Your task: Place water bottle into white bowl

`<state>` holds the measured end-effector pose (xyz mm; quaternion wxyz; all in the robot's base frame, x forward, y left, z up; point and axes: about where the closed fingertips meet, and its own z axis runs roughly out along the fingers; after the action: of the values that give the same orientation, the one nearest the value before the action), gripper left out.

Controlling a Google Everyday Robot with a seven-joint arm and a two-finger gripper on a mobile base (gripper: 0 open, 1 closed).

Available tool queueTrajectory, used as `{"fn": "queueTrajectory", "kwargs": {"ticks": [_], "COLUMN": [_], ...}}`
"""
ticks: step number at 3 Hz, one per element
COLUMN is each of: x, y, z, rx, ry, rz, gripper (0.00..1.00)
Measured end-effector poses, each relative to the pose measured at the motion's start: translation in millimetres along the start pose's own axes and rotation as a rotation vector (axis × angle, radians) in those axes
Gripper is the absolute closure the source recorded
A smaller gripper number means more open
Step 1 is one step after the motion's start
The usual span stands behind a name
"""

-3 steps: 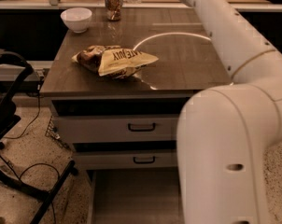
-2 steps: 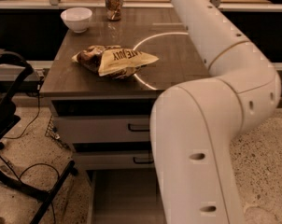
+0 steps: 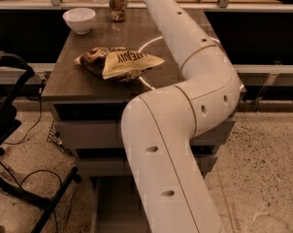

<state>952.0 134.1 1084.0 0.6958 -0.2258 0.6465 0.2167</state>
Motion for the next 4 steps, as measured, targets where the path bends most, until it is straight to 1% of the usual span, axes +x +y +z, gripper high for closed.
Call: {"fn": "queueTrajectory", "kwargs": {"ticks": [1,2,3,4], "x": [3,13,28,48], "y": [3,9,14,28], "z": [4,16,26,38], "rx": [-0.005,-0.015,-0.029,-0.059], "ry": [-0.002,-0.015,-0.017,-0.008], "rz": [-0.005,-0.011,-0.003,0.038], "gripper": [1.00,1.00,1.00,1.00]}}
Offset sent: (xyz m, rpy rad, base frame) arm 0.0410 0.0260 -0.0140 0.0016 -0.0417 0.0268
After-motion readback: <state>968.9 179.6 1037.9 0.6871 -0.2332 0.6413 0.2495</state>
